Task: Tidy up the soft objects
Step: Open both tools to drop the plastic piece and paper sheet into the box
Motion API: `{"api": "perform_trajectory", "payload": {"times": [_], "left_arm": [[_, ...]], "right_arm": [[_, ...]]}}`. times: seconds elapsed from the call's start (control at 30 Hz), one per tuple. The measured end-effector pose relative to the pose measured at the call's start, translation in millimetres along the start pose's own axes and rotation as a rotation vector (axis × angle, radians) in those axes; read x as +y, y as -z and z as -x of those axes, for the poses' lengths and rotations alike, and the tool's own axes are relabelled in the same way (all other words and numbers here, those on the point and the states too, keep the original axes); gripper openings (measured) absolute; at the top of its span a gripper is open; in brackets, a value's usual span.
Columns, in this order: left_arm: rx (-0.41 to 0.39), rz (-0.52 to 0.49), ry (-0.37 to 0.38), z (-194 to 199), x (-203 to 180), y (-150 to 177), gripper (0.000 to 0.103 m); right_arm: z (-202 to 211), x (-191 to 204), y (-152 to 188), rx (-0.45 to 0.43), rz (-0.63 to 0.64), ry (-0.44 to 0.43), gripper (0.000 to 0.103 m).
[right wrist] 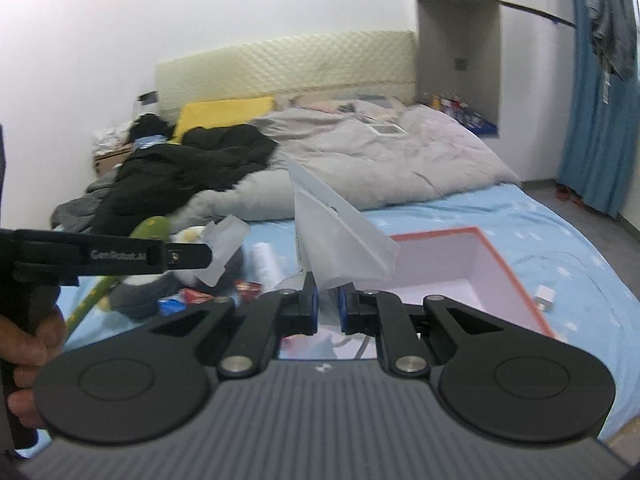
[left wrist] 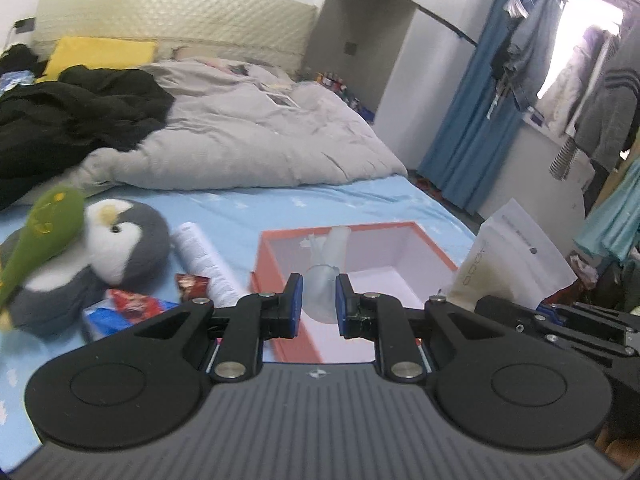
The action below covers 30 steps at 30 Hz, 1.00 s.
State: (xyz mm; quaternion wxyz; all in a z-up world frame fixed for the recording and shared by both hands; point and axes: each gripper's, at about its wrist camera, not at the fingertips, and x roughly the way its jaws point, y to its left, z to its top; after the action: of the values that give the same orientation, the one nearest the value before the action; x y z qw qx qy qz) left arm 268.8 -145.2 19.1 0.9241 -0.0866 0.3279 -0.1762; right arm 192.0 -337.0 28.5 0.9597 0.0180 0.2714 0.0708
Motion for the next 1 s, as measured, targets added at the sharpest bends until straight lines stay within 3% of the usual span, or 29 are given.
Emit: {"api": "perform_trajectory", "payload": {"times": [0.23, 0.43, 0.6, 0.87, 0.93, 1.0], "left_arm": [[0.078, -0.058, 0.063, -48.0, -37.8, -1.2, 0.02], [0.173, -0.102, 0.086, -92.5, -62.5, 3.8, 0.021], [0.293, -0.114, 0.076, -129.0, -66.4, 13.5, 0.021], [0.365, -0.093, 0.054, -149.8, -59.5, 29.4, 0.023], [0.374, -0.114, 0.049, -150.5, -60.6, 29.3, 0.031], [0.36, -0.116, 0.064, -145.9, -61.3, 27.6, 0.04]], "right_arm": [[-20.8, -48.5, 4.0, 0.099, -0.085, 0.077, 0.013], [-48.3, -71.8, 21.1, 0.204, -0.128, 0.084, 0.014], [-69.8, -88.8, 41.7, 0.294, -0.169, 0.098, 0.014], [-81.6, -96.3, 66.3, 0.363, -0.216, 0.126, 0.015], [-81.7, -98.4, 67.3, 0.37, -0.219, 0.143, 0.018], [-79.3, -102.4, 66.4, 0.361, -0.231, 0.152, 0.037]]}}
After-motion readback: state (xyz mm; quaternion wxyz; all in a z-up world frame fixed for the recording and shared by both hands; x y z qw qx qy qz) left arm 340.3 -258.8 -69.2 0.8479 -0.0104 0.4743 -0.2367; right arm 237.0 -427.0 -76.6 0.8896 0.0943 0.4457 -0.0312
